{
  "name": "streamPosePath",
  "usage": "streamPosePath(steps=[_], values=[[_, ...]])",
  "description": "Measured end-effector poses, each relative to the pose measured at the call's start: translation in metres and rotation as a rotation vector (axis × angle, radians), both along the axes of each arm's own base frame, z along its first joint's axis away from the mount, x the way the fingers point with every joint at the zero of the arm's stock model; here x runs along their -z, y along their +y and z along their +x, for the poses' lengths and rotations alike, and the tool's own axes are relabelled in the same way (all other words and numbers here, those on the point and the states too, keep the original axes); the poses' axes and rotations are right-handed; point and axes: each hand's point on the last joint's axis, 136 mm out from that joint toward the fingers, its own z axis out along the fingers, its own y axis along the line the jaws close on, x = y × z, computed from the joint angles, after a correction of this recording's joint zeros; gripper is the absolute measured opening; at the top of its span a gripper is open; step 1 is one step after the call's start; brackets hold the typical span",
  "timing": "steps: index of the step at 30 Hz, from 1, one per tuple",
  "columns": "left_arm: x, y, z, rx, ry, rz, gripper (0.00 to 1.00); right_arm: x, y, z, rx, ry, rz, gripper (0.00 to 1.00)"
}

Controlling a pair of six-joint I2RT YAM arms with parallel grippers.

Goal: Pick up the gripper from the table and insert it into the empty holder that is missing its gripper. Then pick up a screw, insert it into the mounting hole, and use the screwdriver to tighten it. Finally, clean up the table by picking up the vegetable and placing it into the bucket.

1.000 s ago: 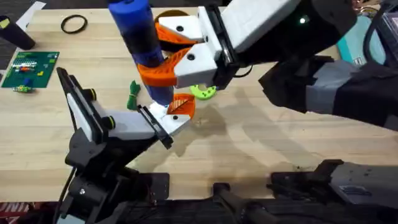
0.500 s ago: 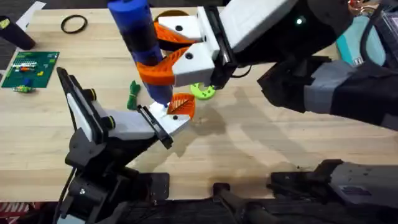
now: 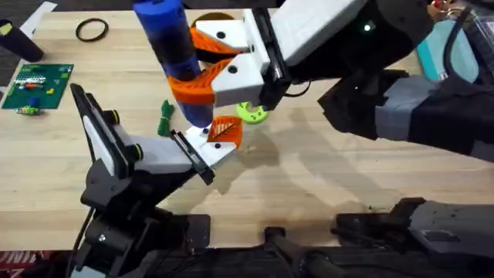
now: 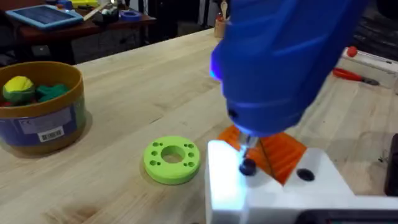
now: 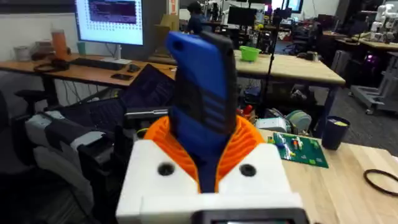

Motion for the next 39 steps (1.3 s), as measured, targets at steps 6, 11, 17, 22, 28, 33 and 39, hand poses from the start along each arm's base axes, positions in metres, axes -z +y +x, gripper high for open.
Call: streamPosePath(steps=[6,11,17,22,28,33,39], values=[[0.0000,0.0000,0.0000,0.000,0.000,0.000,0.010,0.0000,0.0021,-0.0034,-0.011,0.016,-0.003,0.077],[0.0000,0.0000,0.0000,0.000,0.000,0.000,0.010,0.0000,0.0024,-0.0041,-0.014,0.023,-0.004,0.077],[0.0000,0.0000,0.0000,0.000,0.000,0.000,0.010,0.0010,0.0028,-0.0037,-0.014,0.028,-0.009,0.077],[0.0001,0.0000,0.0000,0.000,0.001,0.000,0.010,0.0040,0.0038,-0.0017,-0.009,0.042,-0.020,0.077],[0.0001,0.0000,0.0000,0.000,0.001,0.000,0.010,0.0040,0.0038,-0.0017,-0.006,0.026,-0.017,0.077],[0.0000,0.0000,0.0000,0.000,0.000,0.000,0.010,0.0045,0.0040,-0.0016,-0.005,0.020,-0.018,0.077],[0.0000,0.0000,0.0000,0.000,0.000,0.000,0.010,0.0041,0.0039,-0.0019,-0.006,0.019,-0.016,0.077]])
